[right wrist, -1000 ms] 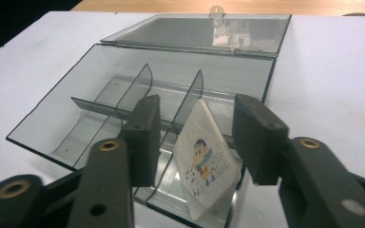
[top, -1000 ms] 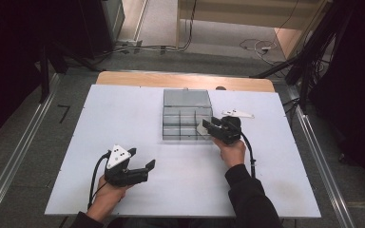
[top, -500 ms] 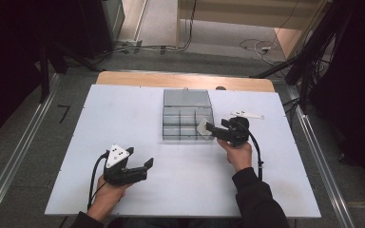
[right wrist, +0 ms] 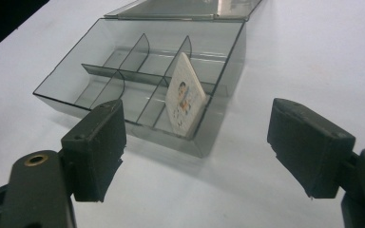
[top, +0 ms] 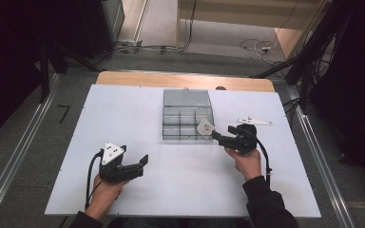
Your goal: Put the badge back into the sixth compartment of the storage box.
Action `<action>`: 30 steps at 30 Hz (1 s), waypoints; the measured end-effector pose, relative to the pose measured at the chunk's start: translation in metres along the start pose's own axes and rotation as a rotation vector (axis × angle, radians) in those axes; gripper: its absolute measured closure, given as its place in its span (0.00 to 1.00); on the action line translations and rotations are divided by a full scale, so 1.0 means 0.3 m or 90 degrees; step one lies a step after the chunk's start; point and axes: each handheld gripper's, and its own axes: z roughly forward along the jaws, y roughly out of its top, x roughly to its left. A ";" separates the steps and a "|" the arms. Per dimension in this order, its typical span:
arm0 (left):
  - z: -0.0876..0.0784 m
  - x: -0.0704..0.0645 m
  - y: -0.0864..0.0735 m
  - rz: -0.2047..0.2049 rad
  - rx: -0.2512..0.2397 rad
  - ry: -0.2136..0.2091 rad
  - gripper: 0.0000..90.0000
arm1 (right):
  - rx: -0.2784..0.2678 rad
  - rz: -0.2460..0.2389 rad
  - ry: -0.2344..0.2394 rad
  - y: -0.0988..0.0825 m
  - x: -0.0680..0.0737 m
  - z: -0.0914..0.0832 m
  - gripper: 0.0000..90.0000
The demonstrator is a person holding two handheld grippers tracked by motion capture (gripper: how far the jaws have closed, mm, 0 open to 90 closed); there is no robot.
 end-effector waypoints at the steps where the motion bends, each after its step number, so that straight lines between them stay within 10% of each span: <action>1: 0.000 0.001 0.000 0.000 0.000 0.003 0.13 | -0.002 -0.001 0.000 -0.005 -0.002 -0.007 0.21; 30: -0.024 0.065 -0.012 -0.028 0.001 0.046 0.13 | -0.025 0.011 -0.032 -0.105 -0.072 -0.129 0.16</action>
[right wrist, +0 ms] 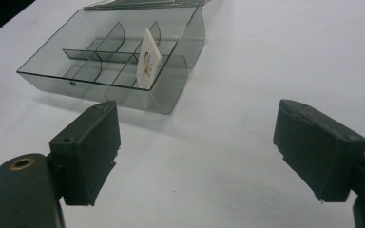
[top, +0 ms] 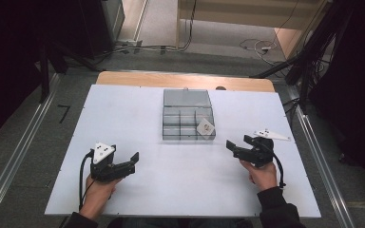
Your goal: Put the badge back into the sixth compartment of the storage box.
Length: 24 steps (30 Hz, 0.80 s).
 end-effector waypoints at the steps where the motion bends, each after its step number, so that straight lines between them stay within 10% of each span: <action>1: -0.001 0.001 0.000 -0.002 -0.001 -0.001 0.13 | 0.001 0.002 0.003 -0.002 -0.004 -0.003 0.16; 24: -0.033 0.048 -0.006 -0.014 -0.013 0.027 0.13 | -0.010 0.005 -0.033 -0.037 -0.061 -0.072 0.16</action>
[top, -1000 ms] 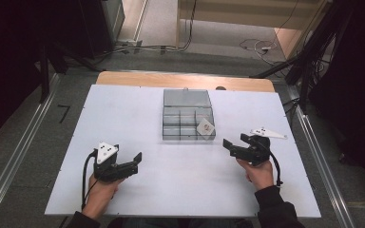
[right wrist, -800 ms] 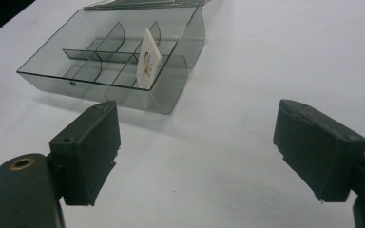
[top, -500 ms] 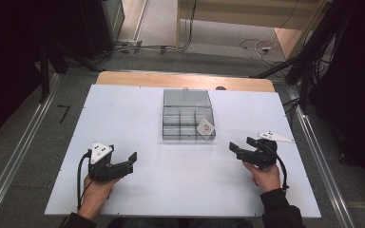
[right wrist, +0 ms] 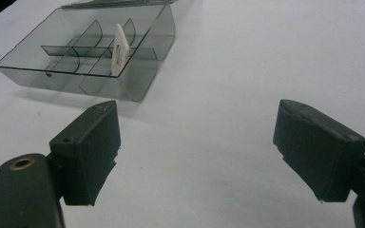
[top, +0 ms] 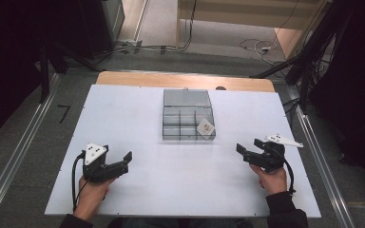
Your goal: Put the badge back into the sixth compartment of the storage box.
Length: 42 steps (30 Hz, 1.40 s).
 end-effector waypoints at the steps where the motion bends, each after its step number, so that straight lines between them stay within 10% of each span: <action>1: -0.001 0.002 -0.001 -0.001 0.000 0.001 0.13 | -0.001 0.002 -0.001 -0.001 -0.005 -0.003 0.16; 42: -0.067 0.049 -0.032 0.025 -0.011 0.048 0.13 | 0.006 0.029 -0.056 -0.081 -0.128 -0.123 0.16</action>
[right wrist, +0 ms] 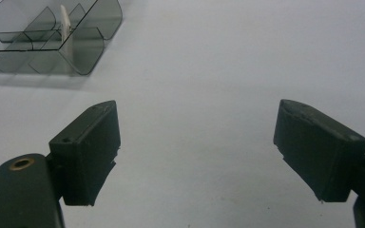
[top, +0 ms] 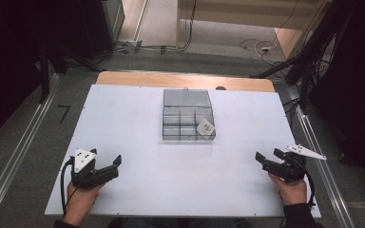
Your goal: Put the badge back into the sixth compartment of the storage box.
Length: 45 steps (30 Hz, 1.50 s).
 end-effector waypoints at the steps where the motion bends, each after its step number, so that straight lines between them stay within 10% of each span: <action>1: -0.003 0.001 -0.001 0.002 -0.001 0.000 0.13 | -0.001 0.001 -0.001 -0.002 -0.002 -0.002 0.16; 45: -0.095 0.046 -0.045 -0.001 0.001 0.019 0.13 | 0.001 0.041 -0.046 -0.058 -0.082 -0.062 0.16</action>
